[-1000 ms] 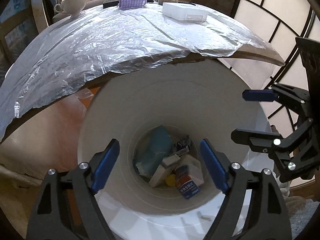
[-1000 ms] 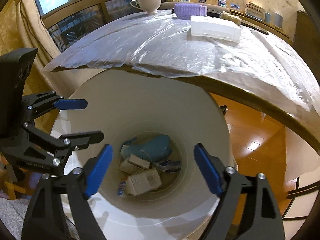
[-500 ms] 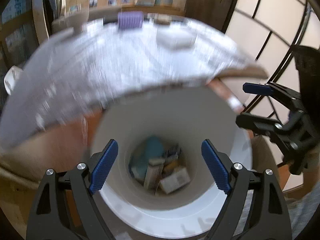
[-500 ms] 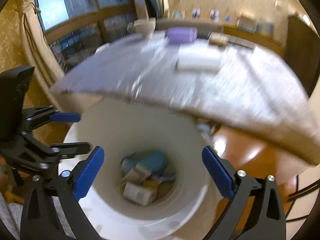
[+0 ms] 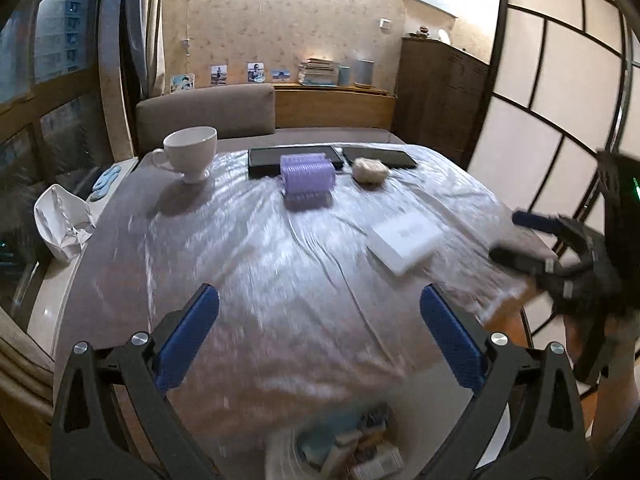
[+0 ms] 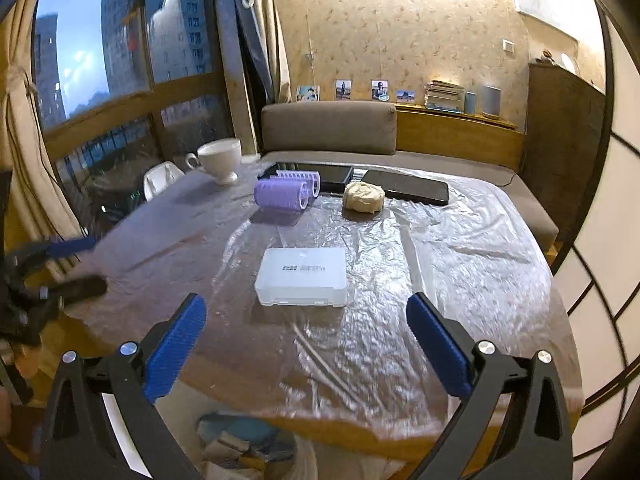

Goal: Collect trash
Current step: 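Grasp the purple hair roller with the left tool while the right tool grasps the white plastic case, then carry the purple roller and white case with both tools over the white bin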

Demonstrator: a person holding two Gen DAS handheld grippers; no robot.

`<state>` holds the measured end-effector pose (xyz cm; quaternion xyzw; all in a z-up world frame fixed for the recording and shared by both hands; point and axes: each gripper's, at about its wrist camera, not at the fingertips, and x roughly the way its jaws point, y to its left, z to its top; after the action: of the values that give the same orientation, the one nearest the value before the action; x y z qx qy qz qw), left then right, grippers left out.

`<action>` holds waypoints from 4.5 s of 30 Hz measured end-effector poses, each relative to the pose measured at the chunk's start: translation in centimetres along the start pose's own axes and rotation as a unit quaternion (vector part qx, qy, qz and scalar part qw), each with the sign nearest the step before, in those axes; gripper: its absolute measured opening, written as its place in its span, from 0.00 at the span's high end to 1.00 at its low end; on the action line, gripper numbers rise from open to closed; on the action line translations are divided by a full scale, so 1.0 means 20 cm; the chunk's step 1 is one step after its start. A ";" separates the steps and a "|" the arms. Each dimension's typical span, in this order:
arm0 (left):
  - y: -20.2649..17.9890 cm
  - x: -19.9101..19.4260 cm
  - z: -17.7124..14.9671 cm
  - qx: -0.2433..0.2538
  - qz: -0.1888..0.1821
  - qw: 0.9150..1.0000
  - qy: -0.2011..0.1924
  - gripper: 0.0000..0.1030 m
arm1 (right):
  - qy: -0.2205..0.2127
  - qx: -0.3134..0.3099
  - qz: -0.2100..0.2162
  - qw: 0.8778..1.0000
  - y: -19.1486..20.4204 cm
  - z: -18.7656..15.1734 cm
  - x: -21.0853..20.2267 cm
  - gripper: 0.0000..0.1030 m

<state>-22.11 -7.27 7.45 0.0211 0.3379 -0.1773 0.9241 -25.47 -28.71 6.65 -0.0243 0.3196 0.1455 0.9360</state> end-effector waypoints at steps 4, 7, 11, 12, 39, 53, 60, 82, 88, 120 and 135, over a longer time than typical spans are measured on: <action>0.02 0.17 0.14 -0.011 0.000 1.000 0.013 0.02 | 0.023 -0.025 -0.014 0.999 0.08 0.00 0.15 0.04; 0.01 0.31 0.24 -0.010 -0.001 1.000 0.024 0.02 | 0.036 -0.020 -0.025 0.999 0.11 0.00 0.25 0.04; -0.01 0.52 0.35 -0.004 0.009 0.999 0.039 0.02 | 0.060 0.020 -0.021 0.998 0.07 0.02 0.38 0.04; -0.01 0.55 0.37 -0.005 0.014 0.999 0.041 0.02 | 0.065 0.032 -0.019 0.997 0.06 0.03 0.41 0.04; 0.06 0.97 0.44 -0.069 0.055 0.990 0.109 0.29 | 0.071 0.069 -0.006 0.995 0.06 0.06 0.52 0.20; 0.00 0.76 0.42 -0.043 0.030 0.995 0.080 0.29 | 0.040 0.112 0.050 0.992 -0.02 0.10 0.42 0.20; -0.04 0.65 0.37 -0.027 0.026 0.997 0.064 0.29 | 0.032 0.114 0.037 0.992 -0.07 0.12 0.39 0.20; -0.04 0.41 0.14 -0.006 0.020 0.999 0.044 0.29 | 0.027 0.096 0.036 0.994 -0.06 0.11 0.33 0.20; -0.02 0.37 0.07 -0.015 0.017 0.999 0.047 0.29 | 0.030 0.088 0.045 0.995 -0.03 0.08 0.32 0.20; -0.07 -0.03 -0.33 -0.004 -0.002 0.999 0.053 0.29 | 0.053 0.021 0.154 0.986 0.18 -0.18 0.00 0.20; -0.11 -0.12 -0.47 0.011 -0.004 0.997 0.071 0.29 | 0.076 0.000 0.164 0.983 0.23 -0.31 -0.08 0.20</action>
<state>-30.33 -7.13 1.97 0.0423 0.4010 -0.1825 0.8967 -31.71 -25.54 2.85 0.0180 0.3898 0.2950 0.8722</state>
